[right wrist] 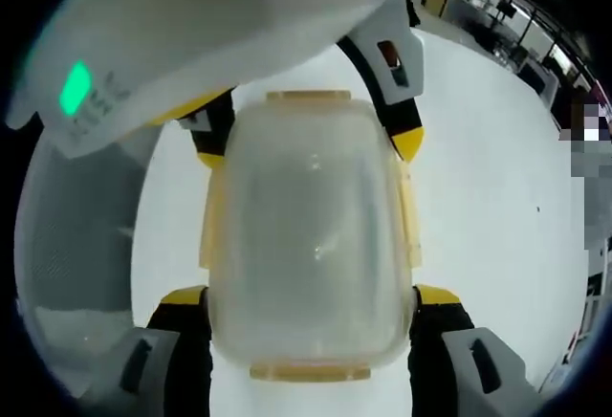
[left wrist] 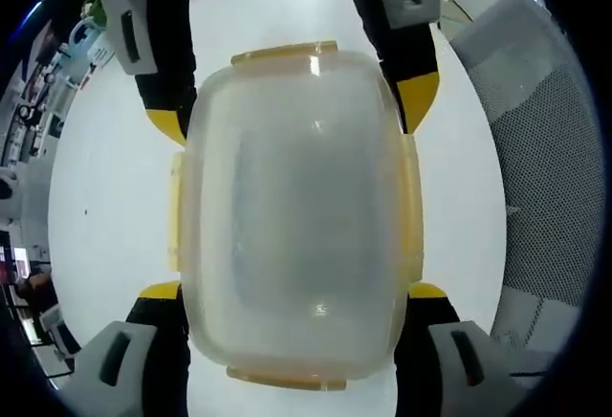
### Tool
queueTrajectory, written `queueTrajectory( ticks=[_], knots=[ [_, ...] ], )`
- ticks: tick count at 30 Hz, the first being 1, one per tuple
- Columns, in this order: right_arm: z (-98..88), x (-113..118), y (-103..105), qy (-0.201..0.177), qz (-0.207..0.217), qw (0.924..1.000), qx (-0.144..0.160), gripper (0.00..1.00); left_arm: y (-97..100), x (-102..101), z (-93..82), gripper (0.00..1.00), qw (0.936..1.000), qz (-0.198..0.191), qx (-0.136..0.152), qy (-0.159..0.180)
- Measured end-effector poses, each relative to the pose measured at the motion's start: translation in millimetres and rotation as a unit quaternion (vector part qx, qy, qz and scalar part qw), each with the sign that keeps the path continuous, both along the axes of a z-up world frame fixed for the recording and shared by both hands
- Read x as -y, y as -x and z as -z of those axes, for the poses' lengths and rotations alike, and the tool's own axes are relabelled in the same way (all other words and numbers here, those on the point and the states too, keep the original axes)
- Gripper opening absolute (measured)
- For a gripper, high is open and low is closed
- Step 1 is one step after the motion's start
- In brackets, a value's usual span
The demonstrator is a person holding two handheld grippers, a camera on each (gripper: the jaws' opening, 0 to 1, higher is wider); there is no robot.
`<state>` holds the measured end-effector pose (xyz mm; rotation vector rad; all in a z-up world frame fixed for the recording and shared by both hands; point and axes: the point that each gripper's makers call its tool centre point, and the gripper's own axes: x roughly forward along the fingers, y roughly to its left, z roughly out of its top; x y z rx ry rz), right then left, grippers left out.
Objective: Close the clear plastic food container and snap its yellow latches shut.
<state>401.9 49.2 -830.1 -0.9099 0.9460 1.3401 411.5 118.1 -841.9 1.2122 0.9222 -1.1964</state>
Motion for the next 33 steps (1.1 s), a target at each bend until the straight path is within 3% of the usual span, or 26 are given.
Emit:
queueTrajectory(
  ticks=[24, 33],
  knots=[
    [-0.2, 1.5, -31.3, 0.000, 0.006, 1.0000, 0.000, 0.86, -32.1, 1.4, -0.2, 0.91, 1.0000, 0.003, 0.000, -0.001],
    [-0.6, 0.6, -33.7, -0.002, 0.002, 1.0000, 0.000, 0.86, -34.4, 0.5, -0.2, 0.91, 1.0000, 0.002, -0.001, -0.004]
  ],
)
